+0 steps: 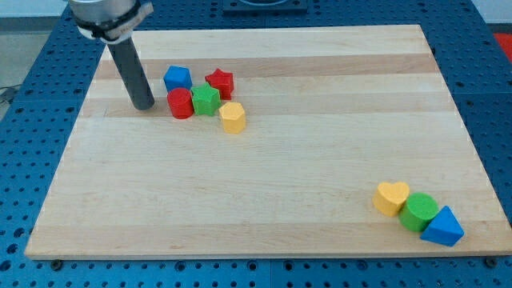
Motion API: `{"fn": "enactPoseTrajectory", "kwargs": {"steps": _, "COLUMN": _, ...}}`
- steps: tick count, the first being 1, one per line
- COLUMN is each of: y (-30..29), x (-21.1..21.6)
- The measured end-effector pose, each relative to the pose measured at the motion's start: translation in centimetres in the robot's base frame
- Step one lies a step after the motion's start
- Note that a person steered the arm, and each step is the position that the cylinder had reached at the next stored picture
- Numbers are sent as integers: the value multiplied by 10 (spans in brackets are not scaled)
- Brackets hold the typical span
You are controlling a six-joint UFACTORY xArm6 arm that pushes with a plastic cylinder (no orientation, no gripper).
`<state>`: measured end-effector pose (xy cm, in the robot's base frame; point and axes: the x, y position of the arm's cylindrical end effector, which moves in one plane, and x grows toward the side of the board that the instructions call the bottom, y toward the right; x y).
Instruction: Move the red circle towards the yellow heart
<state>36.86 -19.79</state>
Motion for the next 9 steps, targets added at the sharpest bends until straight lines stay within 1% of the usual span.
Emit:
{"fn": "enactPoseTrajectory", "kwargs": {"steps": 1, "y": 43, "x": 3}}
{"fn": "enactPoseTrajectory", "kwargs": {"steps": 2, "y": 60, "x": 50}}
{"fn": "enactPoseTrajectory", "kwargs": {"steps": 3, "y": 82, "x": 73}}
{"fn": "enactPoseTrajectory", "kwargs": {"steps": 4, "y": 133, "x": 81}}
{"fn": "enactPoseTrajectory", "kwargs": {"steps": 5, "y": 189, "x": 79}}
{"fn": "enactPoseTrajectory", "kwargs": {"steps": 6, "y": 229, "x": 76}}
{"fn": "enactPoseTrajectory", "kwargs": {"steps": 7, "y": 233, "x": 45}}
{"fn": "enactPoseTrajectory", "kwargs": {"steps": 8, "y": 244, "x": 26}}
{"fn": "enactPoseTrajectory", "kwargs": {"steps": 9, "y": 260, "x": 48}}
